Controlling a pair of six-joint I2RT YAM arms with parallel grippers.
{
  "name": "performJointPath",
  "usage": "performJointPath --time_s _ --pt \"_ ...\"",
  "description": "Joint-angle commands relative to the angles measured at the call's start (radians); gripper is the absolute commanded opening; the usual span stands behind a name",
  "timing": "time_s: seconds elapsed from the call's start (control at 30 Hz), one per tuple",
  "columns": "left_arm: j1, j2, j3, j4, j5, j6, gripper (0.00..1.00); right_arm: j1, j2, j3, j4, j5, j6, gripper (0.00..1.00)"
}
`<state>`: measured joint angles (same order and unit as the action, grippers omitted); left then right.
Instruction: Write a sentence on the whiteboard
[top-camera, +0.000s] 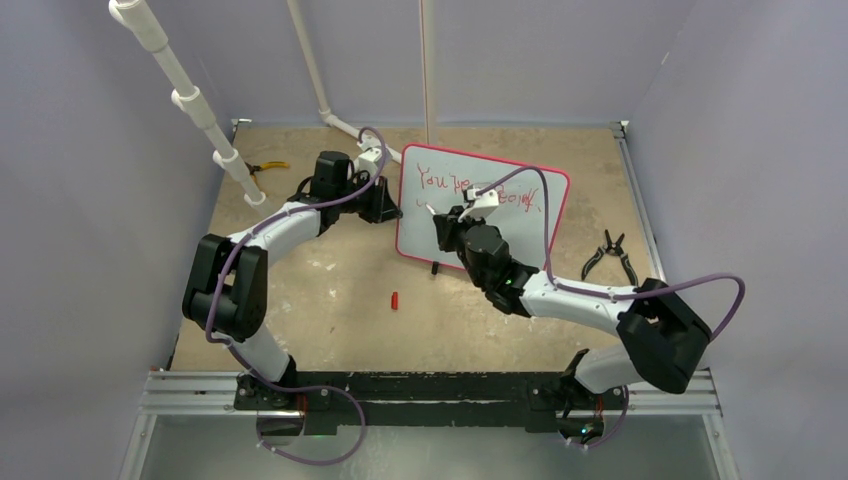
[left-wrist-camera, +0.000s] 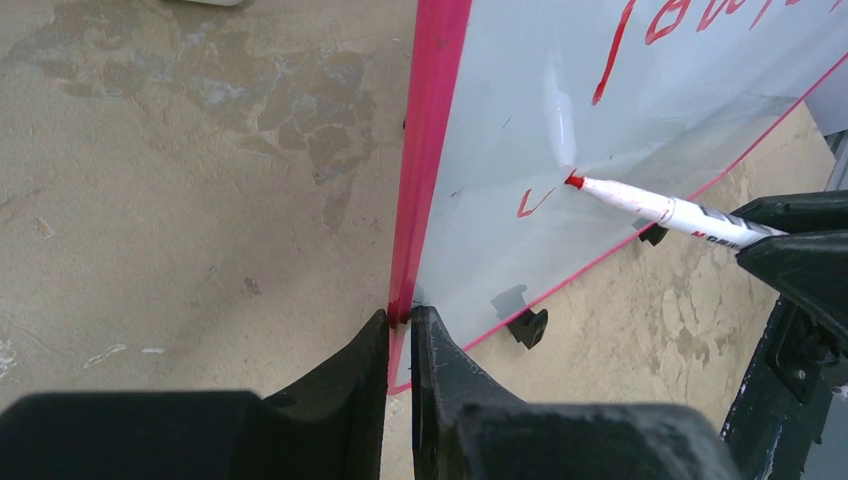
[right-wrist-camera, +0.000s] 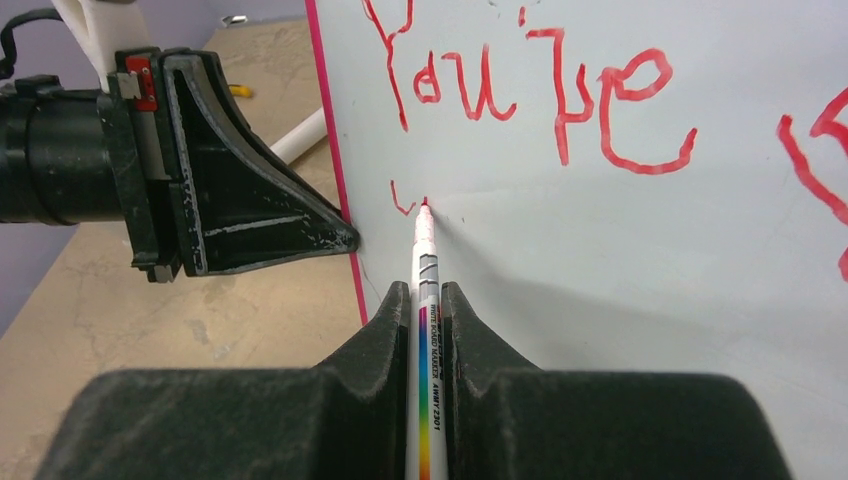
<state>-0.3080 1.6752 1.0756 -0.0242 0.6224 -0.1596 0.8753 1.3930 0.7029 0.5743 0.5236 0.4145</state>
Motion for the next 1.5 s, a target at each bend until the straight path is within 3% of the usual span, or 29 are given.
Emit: performJointPath --time_s 0.0,1.13,1.47 --pt "-0.008 -0.038 0.018 0.026 0.011 0.017 0.00 0.003 0.014 0.033 0.018 0.026 -0.008 0.00" --pt "-0.009 -0.046 0.014 0.026 -0.003 0.014 0.00 0.003 -0.101 -0.012 -0.047 0.017 0.013 0.00" --pt "-0.009 -0.043 0.013 0.026 -0.004 0.014 0.00 0.002 -0.059 0.010 -0.047 0.038 -0.005 0.00"
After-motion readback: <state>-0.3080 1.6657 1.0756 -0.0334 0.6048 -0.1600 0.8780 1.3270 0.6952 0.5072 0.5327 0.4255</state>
